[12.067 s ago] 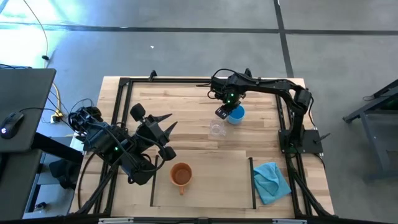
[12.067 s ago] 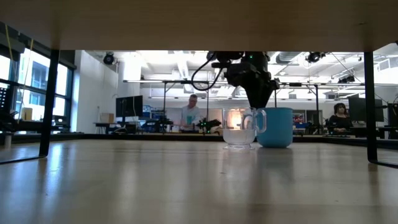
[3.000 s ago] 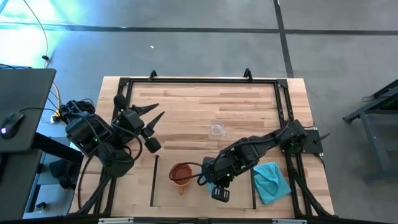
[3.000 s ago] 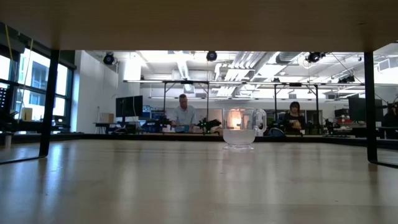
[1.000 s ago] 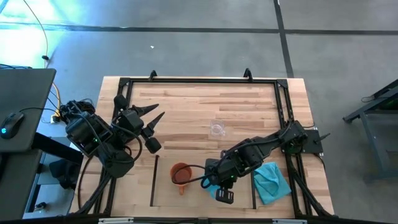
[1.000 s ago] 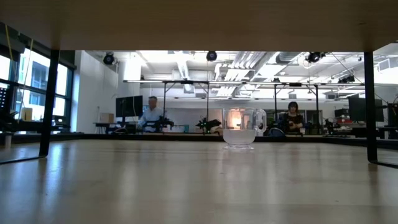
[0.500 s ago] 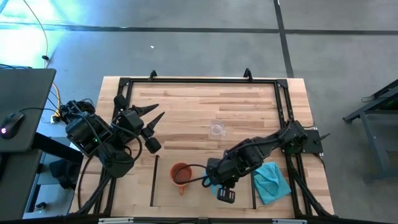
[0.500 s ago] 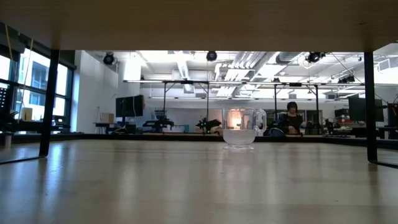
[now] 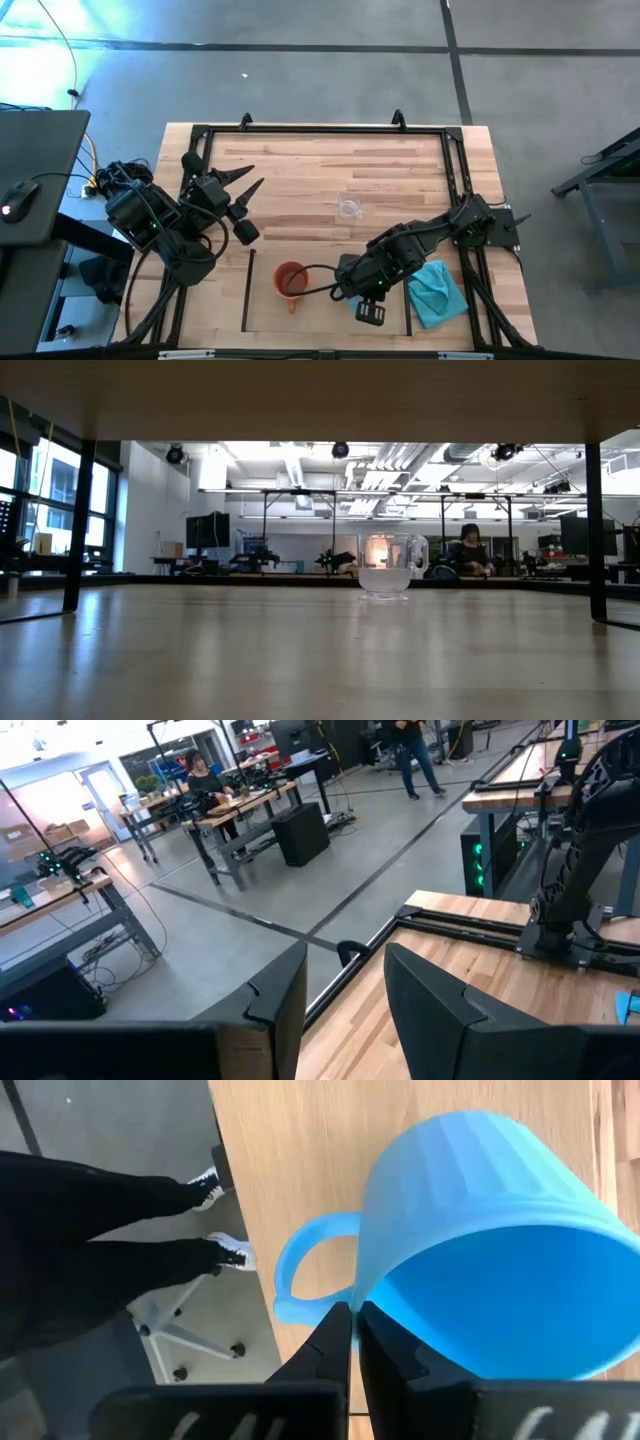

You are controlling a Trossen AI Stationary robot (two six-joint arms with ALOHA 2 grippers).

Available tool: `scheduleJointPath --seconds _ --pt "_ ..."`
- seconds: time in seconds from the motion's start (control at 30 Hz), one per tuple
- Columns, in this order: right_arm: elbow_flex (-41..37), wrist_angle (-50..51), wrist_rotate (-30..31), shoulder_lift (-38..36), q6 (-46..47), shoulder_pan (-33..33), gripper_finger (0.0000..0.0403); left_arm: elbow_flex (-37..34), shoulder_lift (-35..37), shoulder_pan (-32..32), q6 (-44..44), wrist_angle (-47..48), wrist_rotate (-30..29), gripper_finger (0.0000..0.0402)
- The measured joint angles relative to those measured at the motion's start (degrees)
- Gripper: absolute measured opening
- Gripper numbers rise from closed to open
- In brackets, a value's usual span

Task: Stack small to large cups/mugs on shelf
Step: Put the blue mug on the shelf

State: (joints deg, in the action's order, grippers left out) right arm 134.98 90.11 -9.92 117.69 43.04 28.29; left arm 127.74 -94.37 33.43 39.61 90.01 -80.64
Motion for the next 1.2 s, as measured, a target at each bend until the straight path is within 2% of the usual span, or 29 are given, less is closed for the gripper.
scheduleJointPath --seconds 1.2 --pt "-0.02 -3.99 -0.39 -1.07 -2.57 -0.46 0.0000 -0.02 0.00 -0.04 -0.85 0.01 -2.69 0.0124"
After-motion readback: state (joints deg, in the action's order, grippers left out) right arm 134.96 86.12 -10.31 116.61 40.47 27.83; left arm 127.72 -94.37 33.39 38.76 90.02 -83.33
